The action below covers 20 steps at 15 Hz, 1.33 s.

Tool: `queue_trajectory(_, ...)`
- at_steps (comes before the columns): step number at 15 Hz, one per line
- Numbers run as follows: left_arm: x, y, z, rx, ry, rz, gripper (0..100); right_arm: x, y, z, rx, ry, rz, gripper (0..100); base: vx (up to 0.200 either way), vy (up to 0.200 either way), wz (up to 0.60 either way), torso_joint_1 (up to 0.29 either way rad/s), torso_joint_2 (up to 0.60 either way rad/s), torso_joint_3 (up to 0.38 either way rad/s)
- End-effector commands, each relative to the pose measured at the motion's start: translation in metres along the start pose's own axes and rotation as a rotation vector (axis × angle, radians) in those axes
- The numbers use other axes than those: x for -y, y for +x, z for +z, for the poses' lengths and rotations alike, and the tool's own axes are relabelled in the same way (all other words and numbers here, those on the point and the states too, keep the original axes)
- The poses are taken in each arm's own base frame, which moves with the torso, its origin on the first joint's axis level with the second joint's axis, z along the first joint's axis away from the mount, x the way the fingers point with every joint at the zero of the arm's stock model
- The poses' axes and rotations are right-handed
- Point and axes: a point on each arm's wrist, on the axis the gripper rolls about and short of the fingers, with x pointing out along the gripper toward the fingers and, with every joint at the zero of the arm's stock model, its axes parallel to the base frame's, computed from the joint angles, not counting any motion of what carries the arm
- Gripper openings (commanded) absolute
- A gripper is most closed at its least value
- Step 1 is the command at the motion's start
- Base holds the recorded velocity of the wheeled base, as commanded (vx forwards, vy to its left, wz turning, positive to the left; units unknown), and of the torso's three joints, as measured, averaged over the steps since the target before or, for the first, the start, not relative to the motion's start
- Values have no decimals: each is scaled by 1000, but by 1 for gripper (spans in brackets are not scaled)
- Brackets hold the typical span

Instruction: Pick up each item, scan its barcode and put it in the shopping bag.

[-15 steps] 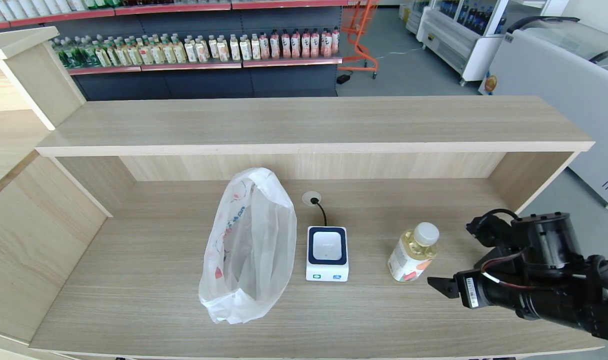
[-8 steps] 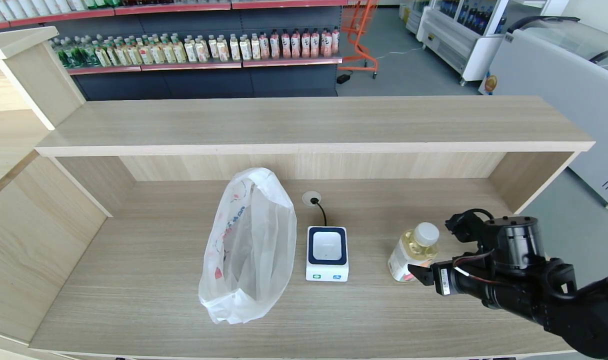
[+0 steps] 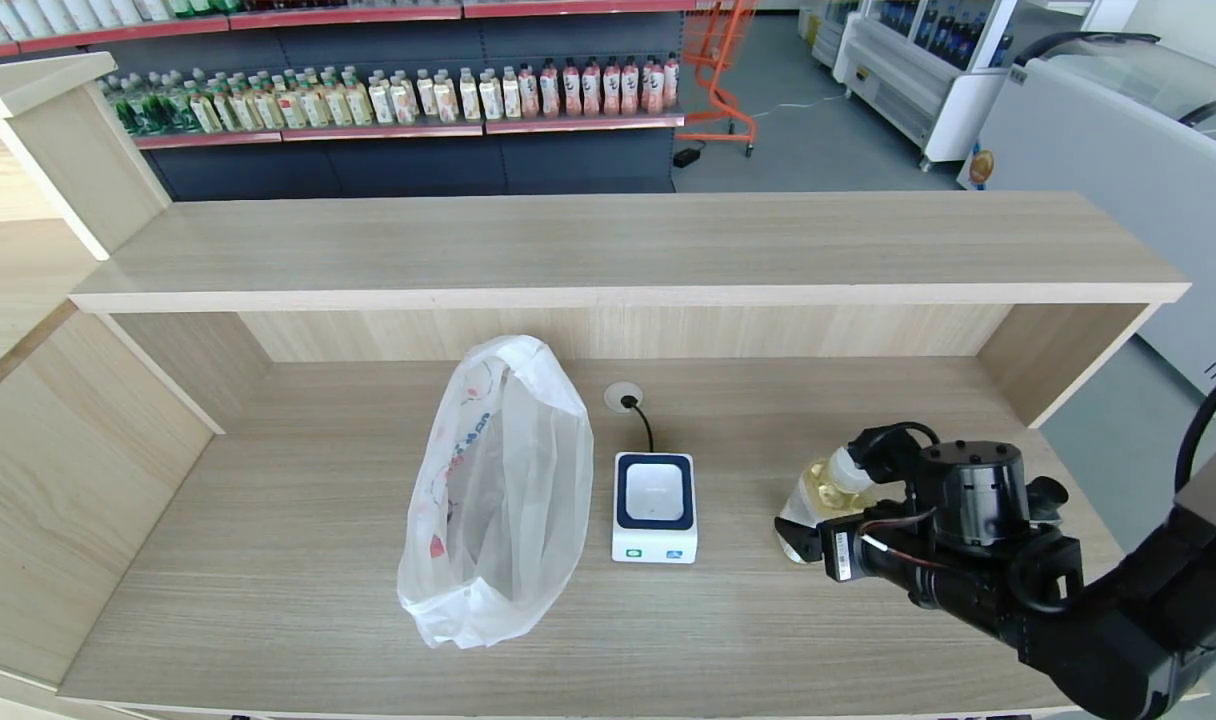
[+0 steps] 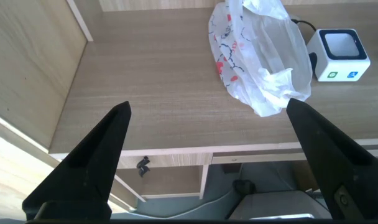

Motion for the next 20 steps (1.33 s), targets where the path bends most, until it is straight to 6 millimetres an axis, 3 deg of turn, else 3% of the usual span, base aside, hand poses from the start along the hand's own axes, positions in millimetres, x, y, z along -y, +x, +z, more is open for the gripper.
queue_trajectory(1, 0, 0, 0, 0, 0, 0, 100, -4, 10, -10, -20, -11, 7, 100, 0, 0, 0, 0, 0, 0)
queue_trajectory(9, 0, 0, 0, -2, 0, 0, 100, -12, 43, -8, 102, -24, 11, 100, 0, 0, 0, 0, 0, 0)
queue_trajectory(13, 0, 0, 0, 0, 0, 0, 100, -14, 49, -6, 144, -51, 13, 100, 0, 0, 0, 0, 0, 0)
queue_trajectory(14, 0, 0, 0, 0, 0, 0, 100, -14, 49, -5, 154, -50, 16, 0, 0, 0, 0, 0, 0, 0)
queue_trajectory(20, 0, 0, 0, 0, 0, 0, 100, -15, 55, 10, 223, -140, 4, 0, 0, 0, 0, 0, 0, 0)
